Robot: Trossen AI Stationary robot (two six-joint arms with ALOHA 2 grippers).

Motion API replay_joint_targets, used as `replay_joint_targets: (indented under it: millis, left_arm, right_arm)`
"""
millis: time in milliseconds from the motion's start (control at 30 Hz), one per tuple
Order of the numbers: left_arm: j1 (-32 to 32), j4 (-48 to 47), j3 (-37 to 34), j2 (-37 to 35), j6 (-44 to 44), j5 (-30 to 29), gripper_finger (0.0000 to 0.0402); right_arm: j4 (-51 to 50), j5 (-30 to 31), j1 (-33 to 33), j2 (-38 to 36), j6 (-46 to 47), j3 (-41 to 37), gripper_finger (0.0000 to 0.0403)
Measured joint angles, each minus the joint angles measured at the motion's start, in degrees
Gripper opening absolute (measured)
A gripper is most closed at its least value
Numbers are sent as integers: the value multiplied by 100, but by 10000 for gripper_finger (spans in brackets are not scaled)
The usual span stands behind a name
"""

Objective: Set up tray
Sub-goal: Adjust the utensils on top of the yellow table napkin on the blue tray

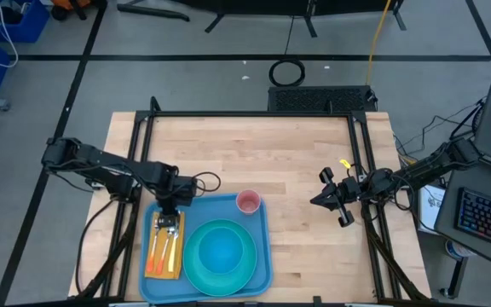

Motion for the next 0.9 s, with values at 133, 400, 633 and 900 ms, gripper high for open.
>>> replay_joint_targets:
  millis: [133,400,633,900]
  left_arm:
    - [-61,7,-2,123,-5,-34,134]
    - [-100,9,-7,351,17,-32,134]
    - [-100,42,-7,346,129,13,133]
    - [-100,47,-7,346,209,15,121]
  right_arm:
    - [0,2,-2,0,-2,0,0]
    - [-1,0,-2,1,-1,0,0]
    - [-1,1,-2,2,-2,0,0]
    - [-2,0,-2,2,-2,0,0]
